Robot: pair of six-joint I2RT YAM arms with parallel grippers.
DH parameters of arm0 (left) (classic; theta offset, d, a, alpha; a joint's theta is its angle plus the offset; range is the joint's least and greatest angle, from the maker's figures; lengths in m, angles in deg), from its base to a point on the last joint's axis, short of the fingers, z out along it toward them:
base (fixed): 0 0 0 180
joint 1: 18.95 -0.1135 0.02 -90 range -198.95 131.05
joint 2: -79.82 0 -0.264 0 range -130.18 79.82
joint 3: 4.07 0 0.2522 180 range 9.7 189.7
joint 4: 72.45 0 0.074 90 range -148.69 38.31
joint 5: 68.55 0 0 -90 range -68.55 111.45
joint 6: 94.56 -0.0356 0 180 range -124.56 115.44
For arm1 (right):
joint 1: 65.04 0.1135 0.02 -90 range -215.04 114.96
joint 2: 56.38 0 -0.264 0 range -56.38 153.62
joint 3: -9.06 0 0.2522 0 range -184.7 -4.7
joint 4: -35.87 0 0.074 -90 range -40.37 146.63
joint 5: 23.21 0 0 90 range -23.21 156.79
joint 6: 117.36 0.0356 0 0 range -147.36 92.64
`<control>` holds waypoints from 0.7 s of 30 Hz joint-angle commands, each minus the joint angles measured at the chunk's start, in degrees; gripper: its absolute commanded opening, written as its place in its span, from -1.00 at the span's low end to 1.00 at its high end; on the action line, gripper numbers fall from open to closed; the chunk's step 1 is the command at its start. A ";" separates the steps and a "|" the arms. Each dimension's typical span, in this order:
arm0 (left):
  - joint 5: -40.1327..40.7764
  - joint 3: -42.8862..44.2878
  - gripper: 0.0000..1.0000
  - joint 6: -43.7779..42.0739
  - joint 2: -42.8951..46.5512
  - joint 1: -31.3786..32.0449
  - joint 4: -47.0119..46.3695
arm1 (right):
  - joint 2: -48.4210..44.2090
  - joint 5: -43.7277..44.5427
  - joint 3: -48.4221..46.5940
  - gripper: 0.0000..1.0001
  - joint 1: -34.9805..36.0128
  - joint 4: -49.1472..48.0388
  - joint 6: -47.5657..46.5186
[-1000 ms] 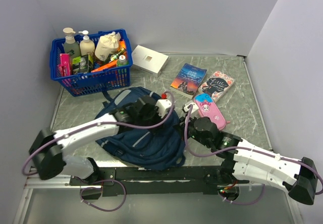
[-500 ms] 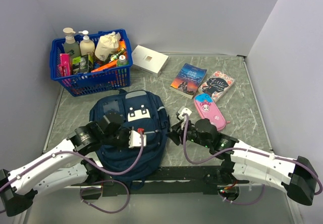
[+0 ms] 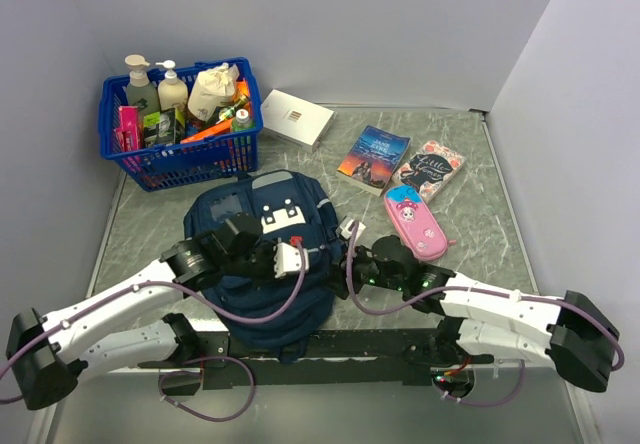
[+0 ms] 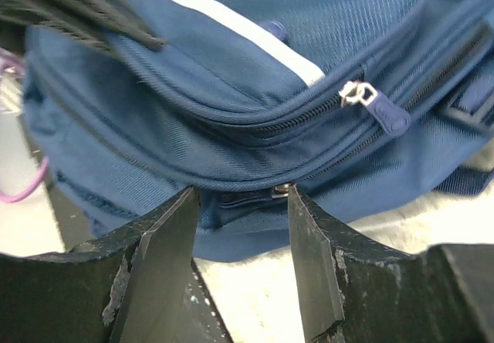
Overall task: Pack the student bag
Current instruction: Unzip the student bag at the center of the board.
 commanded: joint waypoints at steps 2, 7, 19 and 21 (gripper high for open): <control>-1.06 4.81 -0.98 2.92 -1.37 -0.12 -8.40 | 2.37 7.32 -1.45 0.14 -0.16 -2.01 5.13; -0.70 4.19 -0.98 3.36 -0.58 -0.11 -9.45 | 2.72 10.13 -1.10 0.11 -0.16 -2.19 7.15; -1.41 7.53 -0.98 8.19 -2.07 -0.11 -13.06 | 8.25 13.92 -1.45 0.04 -0.16 -7.82 9.18; -1.15 8.06 -0.98 8.89 -2.34 -0.11 -14.37 | 8.69 15.41 -1.02 0.02 -0.16 -8.60 9.62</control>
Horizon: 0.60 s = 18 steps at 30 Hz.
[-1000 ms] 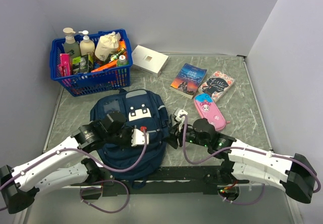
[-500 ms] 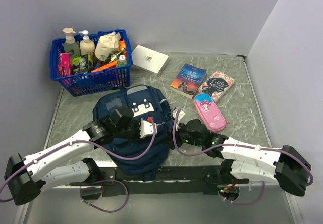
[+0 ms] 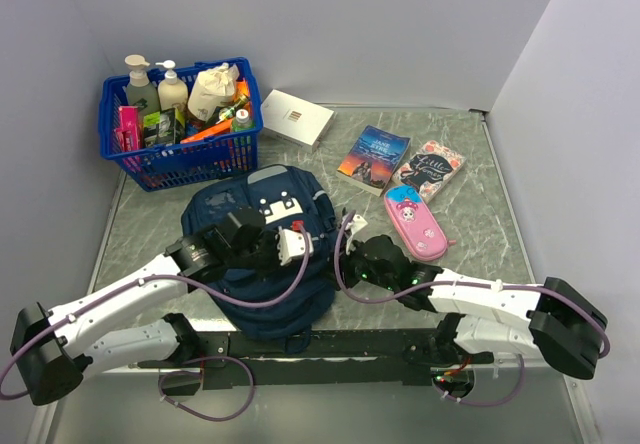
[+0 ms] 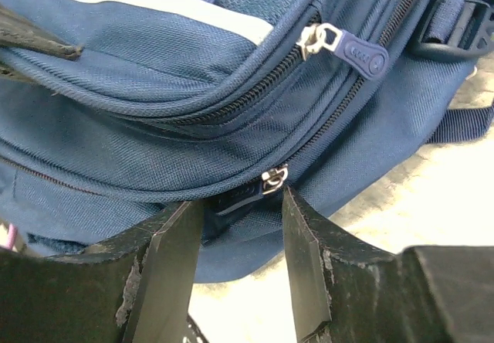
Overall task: Pack the student bag
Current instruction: Unzip the student bag at the center of the board.
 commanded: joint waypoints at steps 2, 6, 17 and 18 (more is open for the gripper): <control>-4.62 6.92 -0.98 3.74 0.22 0.63 -11.82 | 1.11 6.61 -0.36 -0.02 -0.18 -4.92 1.84; -4.98 7.54 -0.98 5.32 -0.49 0.72 -12.09 | -1.34 9.16 0.61 -0.42 -0.18 -5.36 1.23; -1.02 3.94 -0.98 7.43 -0.22 0.72 -13.58 | -12.51 11.36 3.61 -1.00 -0.18 -0.27 -0.27; -0.76 3.76 -0.98 7.61 -0.31 0.63 -13.84 | -12.77 11.19 3.43 -1.00 -0.18 0.18 -0.53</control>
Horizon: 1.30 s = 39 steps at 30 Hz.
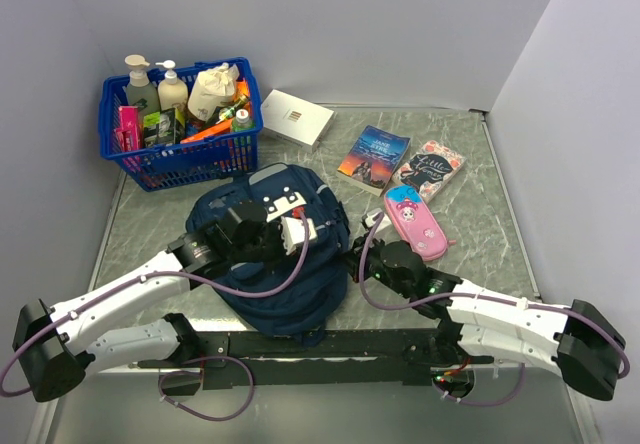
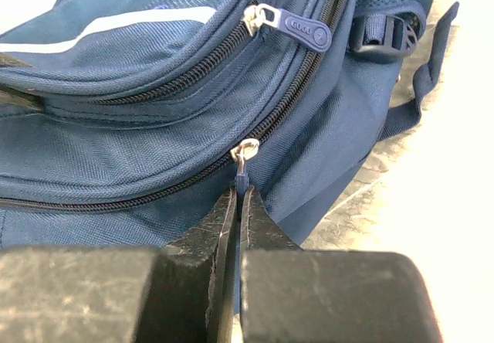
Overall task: Pack the student bag
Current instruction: Unzip the student bag at the center of the board.
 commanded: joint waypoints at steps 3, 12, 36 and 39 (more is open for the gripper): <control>-0.97 1.14 -0.98 2.80 1.17 0.58 -9.37 | -2.85 0.13 -1.49 -1.00 0.04 2.43 -2.24; 8.52 1.22 -0.98 9.74 -3.65 0.58 -11.39 | -5.58 2.58 -5.01 -1.00 5.12 10.52 -2.94; 11.60 31.25 -0.98 37.07 -32.90 -7.50 5.65 | -0.14 6.89 -13.89 -1.00 17.52 11.76 -9.10; 10.98 34.96 -0.98 37.52 -35.73 -7.50 5.66 | 2.41 5.66 -15.47 -1.00 19.72 12.11 -9.88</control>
